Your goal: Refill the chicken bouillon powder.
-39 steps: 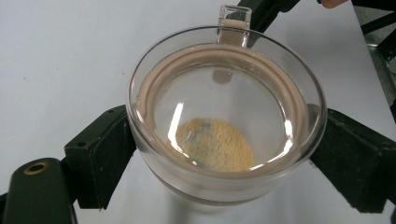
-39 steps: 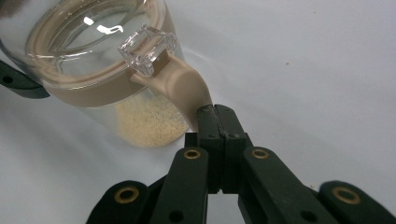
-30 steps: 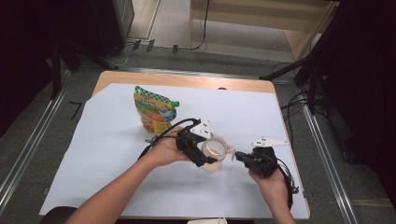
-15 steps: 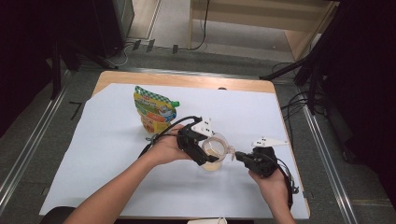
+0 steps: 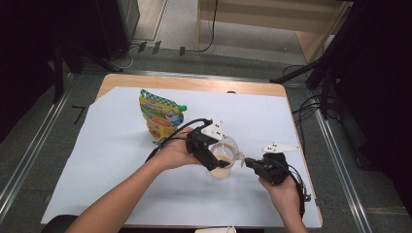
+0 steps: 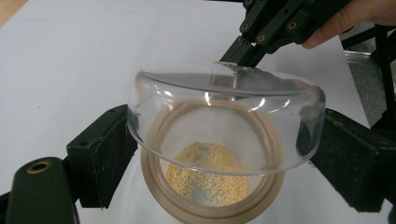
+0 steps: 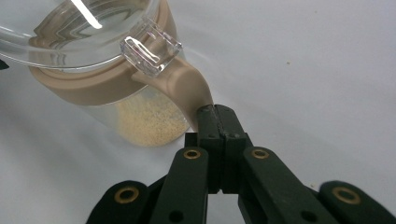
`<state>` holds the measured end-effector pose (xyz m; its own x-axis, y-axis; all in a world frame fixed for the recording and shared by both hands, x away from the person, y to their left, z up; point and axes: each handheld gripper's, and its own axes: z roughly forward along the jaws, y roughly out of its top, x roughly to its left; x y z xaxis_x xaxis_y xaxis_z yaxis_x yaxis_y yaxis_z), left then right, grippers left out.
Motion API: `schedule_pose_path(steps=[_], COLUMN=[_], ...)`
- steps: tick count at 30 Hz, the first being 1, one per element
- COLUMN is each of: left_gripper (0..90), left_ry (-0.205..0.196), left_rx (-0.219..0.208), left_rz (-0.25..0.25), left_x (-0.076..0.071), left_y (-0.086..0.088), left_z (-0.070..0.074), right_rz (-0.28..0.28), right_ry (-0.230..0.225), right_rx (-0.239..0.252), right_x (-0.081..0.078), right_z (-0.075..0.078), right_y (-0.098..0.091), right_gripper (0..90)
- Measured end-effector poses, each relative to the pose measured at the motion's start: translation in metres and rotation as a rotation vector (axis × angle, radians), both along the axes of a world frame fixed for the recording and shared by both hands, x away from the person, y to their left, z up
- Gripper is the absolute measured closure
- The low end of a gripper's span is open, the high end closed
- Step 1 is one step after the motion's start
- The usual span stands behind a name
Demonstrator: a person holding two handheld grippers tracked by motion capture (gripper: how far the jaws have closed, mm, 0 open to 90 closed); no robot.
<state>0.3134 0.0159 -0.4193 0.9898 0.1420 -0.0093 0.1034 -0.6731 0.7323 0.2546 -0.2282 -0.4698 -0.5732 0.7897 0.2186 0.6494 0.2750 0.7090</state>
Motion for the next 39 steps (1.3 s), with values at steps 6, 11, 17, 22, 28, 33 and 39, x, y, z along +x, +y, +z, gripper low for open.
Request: schedule_pose_path(steps=[6, 11, 17, 22, 28, 33, 39], left_gripper=[12.8, 12.8, 17.9, 20.5, 36.3, 54.6, 74.7], left_ry=[-0.006, -0.005, 0.024, 0.037, 0.033, 0.064, 0.107], left_rx=[-0.001, 0.0, -0.02, -0.039, -0.04, -0.05, -0.056], left_rz=[-0.001, -0.005, -0.02, -0.017, -0.029, -0.053, -0.085], left_x=[0.0, 0.0, 0.001, 0.0, -0.007, -0.01, -0.013], left_y=[-0.002, -0.005, -0.008, -0.009, -0.011, -0.012, -0.013], left_z=[0.003, 0.006, 0.01, 0.014, 0.021, 0.025, 0.027], right_rz=[0.0, 0.001, 0.003, 0.003, 0.004, 0.003, 0.004], right_ry=[0.0, -0.001, -0.002, -0.004, -0.001, -0.004, -0.004], right_rx=[0.002, 0.0, 0.003, 0.002, 0.004, 0.005, 0.006], right_x=[0.0, 0.0, 0.0, 0.0, 0.0, -0.001, -0.001], right_z=[0.0, 0.0, 0.0, 0.0, 0.0, 0.0, 0.0], right_y=[0.0, 0.0, 0.0, 0.0, 0.0, 0.0, 0.0], right_gripper=[90.0, 90.0, 90.0, 90.0, 90.0, 90.0, 90.0])
